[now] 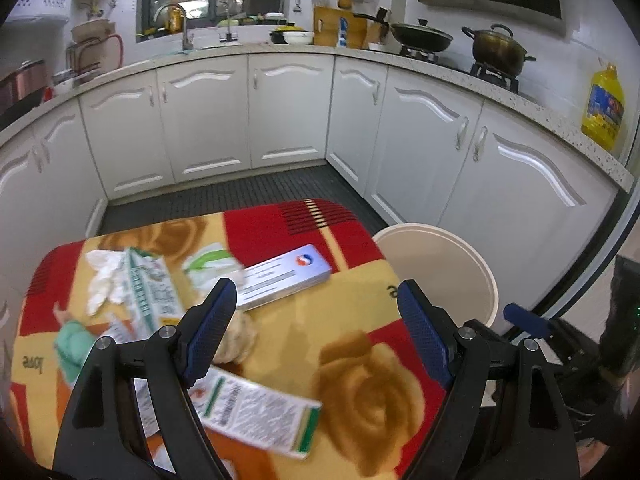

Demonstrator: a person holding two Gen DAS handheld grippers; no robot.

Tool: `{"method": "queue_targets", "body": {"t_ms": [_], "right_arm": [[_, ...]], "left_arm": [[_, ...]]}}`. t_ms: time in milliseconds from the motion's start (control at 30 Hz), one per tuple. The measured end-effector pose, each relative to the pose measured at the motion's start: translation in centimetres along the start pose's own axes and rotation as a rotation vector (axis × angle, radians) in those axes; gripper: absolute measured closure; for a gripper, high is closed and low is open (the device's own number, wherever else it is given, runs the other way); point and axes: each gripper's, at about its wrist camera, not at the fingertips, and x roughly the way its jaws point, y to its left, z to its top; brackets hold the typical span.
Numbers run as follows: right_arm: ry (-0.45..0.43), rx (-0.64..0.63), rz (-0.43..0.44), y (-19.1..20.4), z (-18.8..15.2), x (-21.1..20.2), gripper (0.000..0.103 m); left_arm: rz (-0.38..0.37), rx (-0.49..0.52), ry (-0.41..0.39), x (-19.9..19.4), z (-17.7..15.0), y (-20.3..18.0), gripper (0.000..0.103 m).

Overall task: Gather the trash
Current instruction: 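Move both tools back over the table toward the remaining trash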

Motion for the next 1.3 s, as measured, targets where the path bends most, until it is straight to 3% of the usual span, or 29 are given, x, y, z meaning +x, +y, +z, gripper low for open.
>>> {"method": "queue_targets", "body": {"t_ms": [400,667,1000,1300], "right_arm": [[0.010,-0.098,0.103,6.6,-0.4,-1.2,0.022],[0.063,-0.159,0.175,10.1,-1.7,-0.1,0.021],[0.152,-0.263,0.209,13.0,-3.3,2.9,0.020],[0.211,-0.341,0.212,14.8,-3.5,5.6,0.020]], "left_arm": [[0.026,-0.064,-0.019,-5.5,-2.8,7.1,0.021],[0.032,-0.122,0.023,-7.6,-6.1,13.0,0.021],[0.058,-0.272,0.068,-7.3,-9.3,20.3,0.021],[0.081,-0.398,0.089,-4.2,-8.3,24.2,0.021]]}}
